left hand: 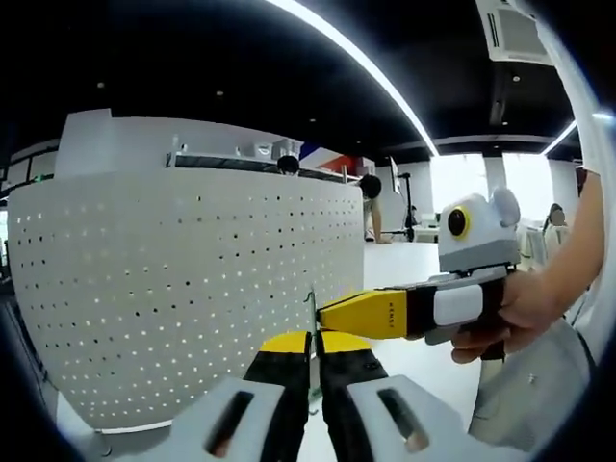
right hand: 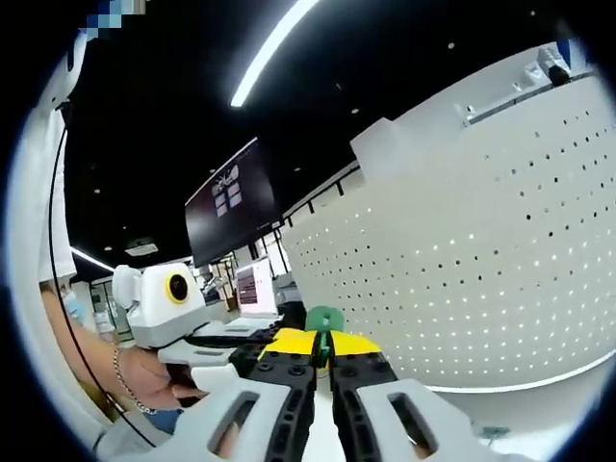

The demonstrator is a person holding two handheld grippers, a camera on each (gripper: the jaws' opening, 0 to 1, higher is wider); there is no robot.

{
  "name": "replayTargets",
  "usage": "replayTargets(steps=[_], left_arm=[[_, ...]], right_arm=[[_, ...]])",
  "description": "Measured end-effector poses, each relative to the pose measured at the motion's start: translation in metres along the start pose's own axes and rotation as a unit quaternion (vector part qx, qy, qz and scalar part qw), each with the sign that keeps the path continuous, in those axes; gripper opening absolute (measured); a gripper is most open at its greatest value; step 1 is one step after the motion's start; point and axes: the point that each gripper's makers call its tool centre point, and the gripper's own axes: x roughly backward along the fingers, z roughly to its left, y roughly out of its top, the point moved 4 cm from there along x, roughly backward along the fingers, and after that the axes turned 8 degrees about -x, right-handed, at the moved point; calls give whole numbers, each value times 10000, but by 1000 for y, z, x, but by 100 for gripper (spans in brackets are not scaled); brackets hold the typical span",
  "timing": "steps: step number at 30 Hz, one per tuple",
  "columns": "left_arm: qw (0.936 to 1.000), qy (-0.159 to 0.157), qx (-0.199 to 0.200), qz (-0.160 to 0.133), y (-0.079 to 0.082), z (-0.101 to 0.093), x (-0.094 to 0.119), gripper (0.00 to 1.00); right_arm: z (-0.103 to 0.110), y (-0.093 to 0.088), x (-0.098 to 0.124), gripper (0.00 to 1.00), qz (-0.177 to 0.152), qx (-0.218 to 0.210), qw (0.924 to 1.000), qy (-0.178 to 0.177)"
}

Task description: Insert the hook assembly into the mounting plate slot until the hook locks in place.

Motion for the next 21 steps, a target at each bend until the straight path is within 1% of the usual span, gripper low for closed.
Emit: replayTargets(steps=[2, 3, 4, 5, 7, 8, 9, 11, 14, 15, 18, 21], left_arm=[[10000, -19, 9, 12, 0, 0, 0, 1], [10000, -20, -18, 15, 0, 0, 0, 1], [10000, -8, -60, 35, 0, 0, 0, 1], [10000, -13, -49, 27, 0, 0, 0, 1], [10000, -12, -22, 23, 1, 0, 0, 1], [9999, -2, -129, 72, 0, 0, -1, 1], [9998, -1, -183, 64, 0, 0, -1, 1], [9999, -10, -105, 47, 1, 0, -1, 1], [10000, 0, -70, 24, 2, 0, -1, 1], [10000, 6, -42, 15, 3, 0, -1, 1], [10000, 12, -53, 12, 3, 0, -2, 1], [10000, 26, -47, 46, 2, 0, -1, 1]], right_arm=[[-1, 0, 0, 2, 38, -43, 10000, 1], [0, 0, 0, 2, 52, 71, 10000, -4], [0, 0, 0, 2, 44, 45, 10000, 5], [0, 0, 0, 2, 29, -134, 9999, -18], [-1, 0, 0, 2, -33, -17, 10000, -43], [0, 0, 0, 2, -35, 173, 9998, -53], [0, 0, 0, 2, -26, 147, 9999, -51], [-1, 0, 0, 2, -33, 123, 9999, -42], [-2, 2, 0, 1, -78, -329, 9994, -101], [-2, 2, 0, 1, -87, -243, 9996, -96], [-2, 2, 0, 0, -101, -411, 9990, -151], [-1, 2, -1, 0, -5, -398, 9990, -208]])
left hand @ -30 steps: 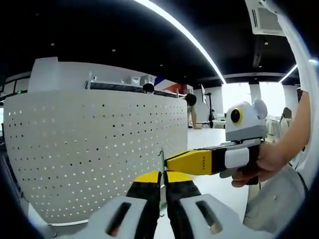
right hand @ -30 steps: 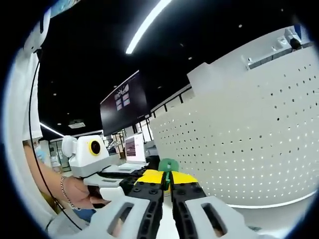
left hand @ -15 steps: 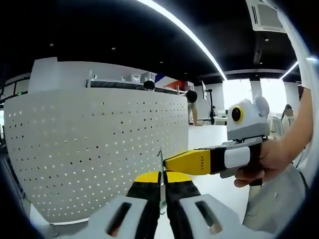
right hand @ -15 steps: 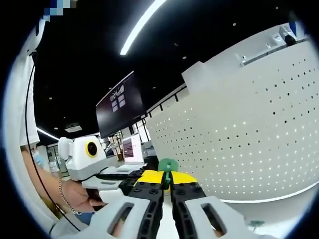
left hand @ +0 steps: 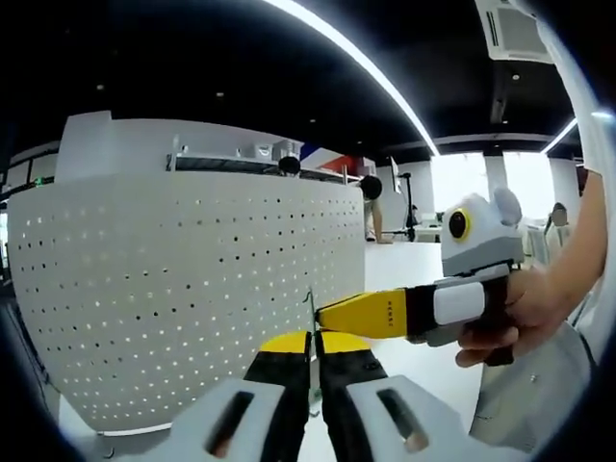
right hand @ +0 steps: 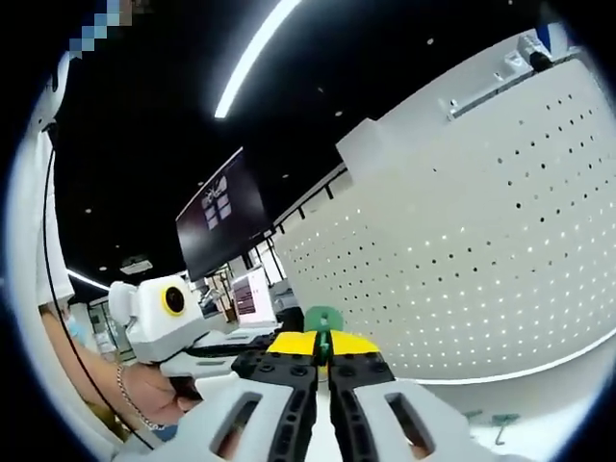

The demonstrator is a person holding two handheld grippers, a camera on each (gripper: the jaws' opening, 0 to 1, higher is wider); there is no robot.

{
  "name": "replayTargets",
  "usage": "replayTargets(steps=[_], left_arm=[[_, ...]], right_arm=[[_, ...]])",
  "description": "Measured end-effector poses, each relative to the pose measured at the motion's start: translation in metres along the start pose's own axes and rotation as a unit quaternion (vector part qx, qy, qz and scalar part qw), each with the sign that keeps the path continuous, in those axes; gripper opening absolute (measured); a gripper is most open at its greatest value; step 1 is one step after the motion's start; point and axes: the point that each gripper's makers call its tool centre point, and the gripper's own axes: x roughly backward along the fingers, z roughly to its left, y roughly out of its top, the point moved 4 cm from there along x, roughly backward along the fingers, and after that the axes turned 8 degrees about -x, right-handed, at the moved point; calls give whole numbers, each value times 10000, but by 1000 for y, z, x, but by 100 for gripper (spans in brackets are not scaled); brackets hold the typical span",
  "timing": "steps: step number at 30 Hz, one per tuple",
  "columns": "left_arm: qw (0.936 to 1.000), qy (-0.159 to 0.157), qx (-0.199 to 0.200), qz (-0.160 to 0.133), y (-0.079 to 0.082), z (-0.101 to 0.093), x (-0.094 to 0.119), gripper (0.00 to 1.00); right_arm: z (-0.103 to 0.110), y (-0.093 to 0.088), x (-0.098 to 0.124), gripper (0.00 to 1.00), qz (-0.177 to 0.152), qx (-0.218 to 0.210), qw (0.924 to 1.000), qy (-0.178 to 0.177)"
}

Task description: Insert the hook assembly into the mounting plate slot until the hook locks in place.

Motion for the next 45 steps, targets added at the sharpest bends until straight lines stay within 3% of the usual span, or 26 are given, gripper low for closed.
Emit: replayTargets(steps=[11, 17, 22, 30, 35, 40, 45], left_arm=[[9999, 106, 9, -135, 2, 2, 0, 3], [10000, 45, -78, -33, -1, 1, -1, 7], [9999, 49, 33, 141, -7, 0, -2, 34], [9995, 3, 221, 204, -14, -2, -4, 56], [9992, 36, 301, 246, -17, -3, -6, 76], [9988, 97, 380, 279, -20, -2, -6, 88], [9987, 95, 364, 332, -22, -3, -6, 88]], right_arm=[[1, 3, -1, 0, 35, -84, 10000, -18], [0, 3, 0, 0, 23, -55, 10000, -21], [2, 3, 0, 0, 45, -65, 10000, 9], [2, 2, 0, 0, 77, -103, 9999, 37], [2, 0, 0, 0, 109, -132, 9999, 19], [1, -1, 1, 0, 127, -142, 9998, 21], [2, -1, 0, 0, 131, -148, 9998, 26]])
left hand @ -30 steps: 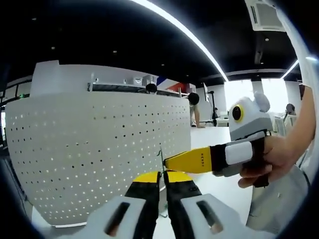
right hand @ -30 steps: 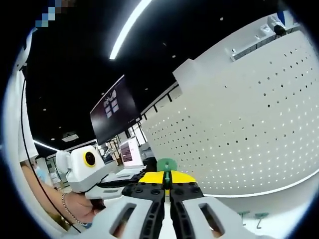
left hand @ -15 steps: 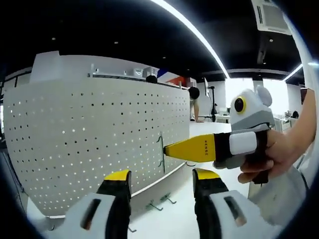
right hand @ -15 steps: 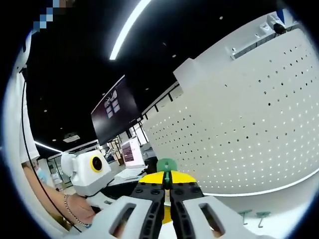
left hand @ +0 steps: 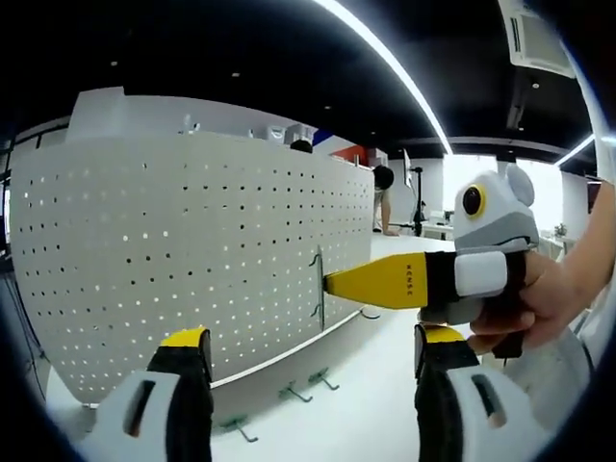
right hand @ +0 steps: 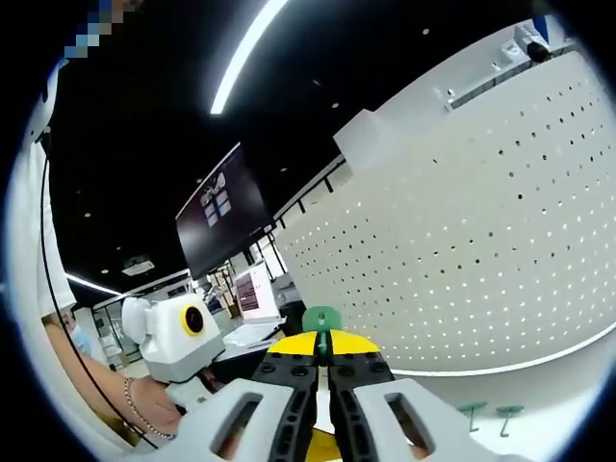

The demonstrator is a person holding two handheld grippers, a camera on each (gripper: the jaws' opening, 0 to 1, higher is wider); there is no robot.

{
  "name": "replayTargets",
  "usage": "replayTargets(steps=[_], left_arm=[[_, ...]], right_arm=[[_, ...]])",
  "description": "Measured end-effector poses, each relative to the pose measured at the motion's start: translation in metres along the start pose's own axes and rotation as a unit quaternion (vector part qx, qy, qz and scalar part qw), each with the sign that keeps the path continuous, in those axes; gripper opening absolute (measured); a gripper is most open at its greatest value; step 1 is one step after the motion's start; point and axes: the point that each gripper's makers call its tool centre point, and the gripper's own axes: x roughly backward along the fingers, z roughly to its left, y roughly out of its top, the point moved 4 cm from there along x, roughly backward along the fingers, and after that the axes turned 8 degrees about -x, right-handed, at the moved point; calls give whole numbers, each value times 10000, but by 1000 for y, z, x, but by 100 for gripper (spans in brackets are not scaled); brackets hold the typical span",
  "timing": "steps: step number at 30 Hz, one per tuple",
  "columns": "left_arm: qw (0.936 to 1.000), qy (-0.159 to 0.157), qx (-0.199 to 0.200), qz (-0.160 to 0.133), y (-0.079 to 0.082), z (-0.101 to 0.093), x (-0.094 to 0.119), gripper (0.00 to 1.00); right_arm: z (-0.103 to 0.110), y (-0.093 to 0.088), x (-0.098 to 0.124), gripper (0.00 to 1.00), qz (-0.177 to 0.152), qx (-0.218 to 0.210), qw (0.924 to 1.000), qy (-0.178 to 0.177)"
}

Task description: Insert the hook assembly into the mounting plate slot until the hook locks in place.

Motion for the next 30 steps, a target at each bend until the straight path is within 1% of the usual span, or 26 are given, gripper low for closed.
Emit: replayTargets(steps=[2, 4, 5, 6, 7, 8, 10, 12, 13, 14, 16, 18, 20, 21, 24, 26, 29, 30], left_arm=[[10000, 13, -9, 11, 0, 0, 0, 88], [10000, 11, 23, 25, -1, 1, 0, 87], [10000, 27, 12, 35, -1, 1, 0, 87], [10000, 32, 0, 39, -1, 1, 1, 87], [10000, 28, 13, 43, -2, 1, 1, 87], [10000, 19, 28, 50, -2, 1, 0, 87], [10000, 16, -3, 62, -3, 1, 0, 87], [10000, 14, 1, 52, -2, 0, -1, 87], [10000, -9, 22, 56, -2, 0, -1, 86], [10000, -16, 16, 60, -2, 0, -1, 86], [10000, -25, -13, 74, -3, 0, -2, 86], [10000, -26, 10, 63, -3, 0, -2, 86], [10000, -23, 13, 60, -2, -1, -2, 86], [10000, -20, -2, 55, -2, 0, -1, 86], [10000, -12, 9, 57, -2, 0, 0, 86], [10000, 5, 2, 65, -3, 1, 0, 85], [10000, 21, 23, 60, -3, 2, 1, 85], [10000, 29, 24, 66, -4, 2, 1, 85]], right_arm=[[1, 0, 0, 0, 35, 92, 9999, -17], [2, 2, 0, 0, 102, 523, 9985, -131], [2, 5, 0, 0, 136, 816, 9963, -251], [2, 6, 1, 0, 146, 987, 9944, -342], [1, 8, 1, 0, 175, 1269, 9905, -496], [-1, 10, 2, 0, 190, 1432, 9875, -638], [-6, 14, 4, 0, 226, 1894, 9767, -982], [-14, 16, 7, 0, 349, 2348, 9618, -1366], [-15, 15, 8, 0, 406, 2401, 9588, -1466], [-11, 11, 6, 0, 390, 2225, 9649, -1339], [-14, 9, 8, 0, 443, 2295, 9625, -1379], [-14, 9, 7, 0, 440, 2241, 9642, -1351], [-14, 10, 7, 0, 459, 2245, 9640, -1347], [-15, 11, 7, 0, 423, 2183, 9655, -1353], [-16, 13, 6, 0, 391, 2141, 9664, -1370], [-19, 17, 7, 0, 301, 1973, 9695, -1420], [-25, 27, 5, 0, 180, 1904, 9699, -1510], [-28, 30, 5, 0, 111, 1807, 9712, -1553]])
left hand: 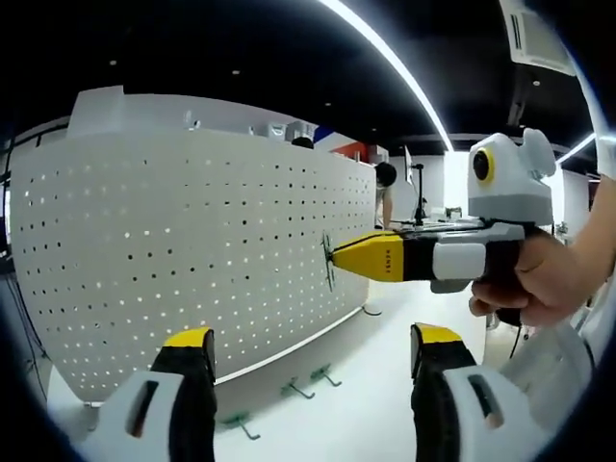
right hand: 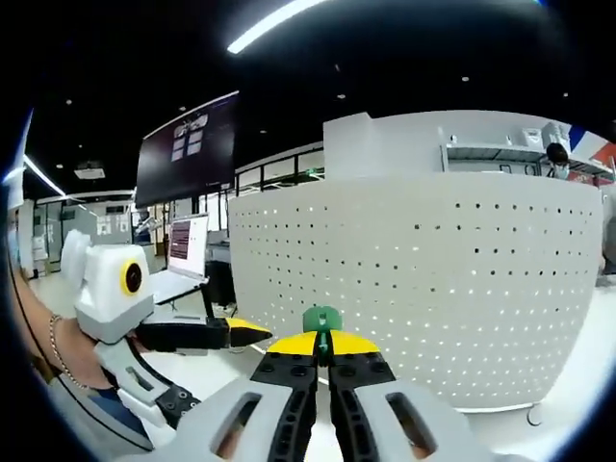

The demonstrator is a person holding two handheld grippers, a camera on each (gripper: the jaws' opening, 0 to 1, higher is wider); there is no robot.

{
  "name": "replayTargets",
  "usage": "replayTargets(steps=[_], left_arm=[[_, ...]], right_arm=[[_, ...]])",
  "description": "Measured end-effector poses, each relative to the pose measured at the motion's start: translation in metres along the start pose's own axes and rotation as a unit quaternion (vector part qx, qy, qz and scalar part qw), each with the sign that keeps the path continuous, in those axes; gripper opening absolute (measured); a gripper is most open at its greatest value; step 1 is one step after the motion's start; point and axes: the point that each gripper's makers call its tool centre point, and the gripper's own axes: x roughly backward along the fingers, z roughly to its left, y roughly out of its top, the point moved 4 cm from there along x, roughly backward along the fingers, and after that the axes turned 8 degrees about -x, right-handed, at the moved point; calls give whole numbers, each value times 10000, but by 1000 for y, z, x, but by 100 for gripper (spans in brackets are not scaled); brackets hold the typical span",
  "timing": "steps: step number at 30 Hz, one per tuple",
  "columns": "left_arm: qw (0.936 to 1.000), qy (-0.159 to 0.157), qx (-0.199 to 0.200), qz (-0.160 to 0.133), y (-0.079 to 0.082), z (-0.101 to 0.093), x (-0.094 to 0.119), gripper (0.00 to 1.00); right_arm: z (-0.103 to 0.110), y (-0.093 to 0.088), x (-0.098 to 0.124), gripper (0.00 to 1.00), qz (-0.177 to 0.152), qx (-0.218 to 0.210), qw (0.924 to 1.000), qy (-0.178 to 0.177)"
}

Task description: Insert the hook assembly into the mounting plate slot until the hook locks in place.

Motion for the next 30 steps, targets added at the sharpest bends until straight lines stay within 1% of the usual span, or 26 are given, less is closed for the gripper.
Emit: replayTargets(steps=[1, 7, 24, 30], left_arm=[[10000, 7, -1, 9, -1, 0, 0, 85], [10000, 34, 36, 23, -3, 2, 1, 85], [9999, 126, 80, 42, -10, 6, 10, 84], [9998, 157, 92, 3, -10, 8, 12, 84]], right_arm=[[-3, 1, -1, 0, -11, -71, 10000, -50], [-14, 12, -10, 0, -110, -111, 9997, -211], [-29, 48, -42, 0, -448, -124, 9980, -432], [-32, 56, -51, 0, -535, -115, 9972, -500]])
